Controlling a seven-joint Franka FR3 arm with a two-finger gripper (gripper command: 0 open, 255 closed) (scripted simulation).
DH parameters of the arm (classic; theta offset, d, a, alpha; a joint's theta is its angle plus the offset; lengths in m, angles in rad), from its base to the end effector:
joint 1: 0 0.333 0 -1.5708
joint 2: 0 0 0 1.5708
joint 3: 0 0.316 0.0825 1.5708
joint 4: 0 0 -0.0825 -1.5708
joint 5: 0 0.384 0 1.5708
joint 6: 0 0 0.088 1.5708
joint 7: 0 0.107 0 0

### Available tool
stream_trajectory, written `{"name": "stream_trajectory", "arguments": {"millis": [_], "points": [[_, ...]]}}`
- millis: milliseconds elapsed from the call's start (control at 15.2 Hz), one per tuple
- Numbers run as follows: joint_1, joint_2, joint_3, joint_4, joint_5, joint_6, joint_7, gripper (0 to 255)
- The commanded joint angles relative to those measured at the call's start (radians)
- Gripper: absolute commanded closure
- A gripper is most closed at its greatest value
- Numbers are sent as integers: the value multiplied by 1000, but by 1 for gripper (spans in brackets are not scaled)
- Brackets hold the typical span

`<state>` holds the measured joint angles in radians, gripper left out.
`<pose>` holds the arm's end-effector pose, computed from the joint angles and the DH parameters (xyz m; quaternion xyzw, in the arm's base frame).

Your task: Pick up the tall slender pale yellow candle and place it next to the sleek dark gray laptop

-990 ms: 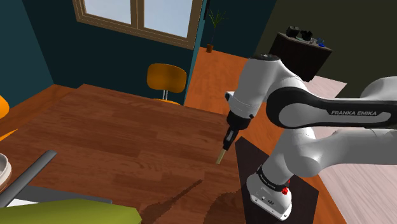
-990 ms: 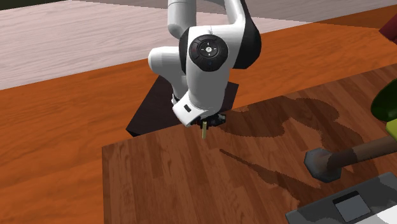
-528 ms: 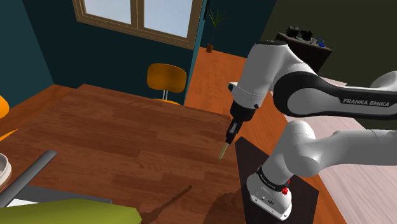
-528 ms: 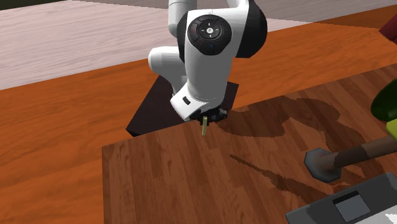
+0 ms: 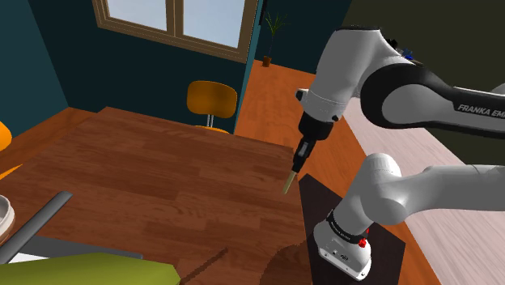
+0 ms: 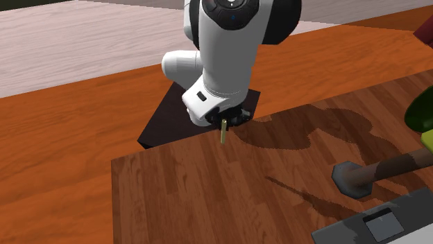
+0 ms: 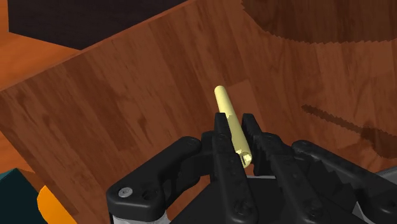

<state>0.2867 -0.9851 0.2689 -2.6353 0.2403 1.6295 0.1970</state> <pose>0.2088 0.1690 0.5080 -0.9939 -0.1089 0.0192 0.0023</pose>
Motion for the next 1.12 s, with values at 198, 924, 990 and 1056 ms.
{"name": "stream_trajectory", "arguments": {"millis": [198, 924, 990, 1056], "points": [[-7, 13, -13, 70, -13, -57, 3, 255], [-20, 57, -37, 240, -38, -183, 11, 255], [-21, 62, -39, 256, -40, -194, 12, 255], [-22, 67, -40, 272, -42, -205, 13, 255]]}}
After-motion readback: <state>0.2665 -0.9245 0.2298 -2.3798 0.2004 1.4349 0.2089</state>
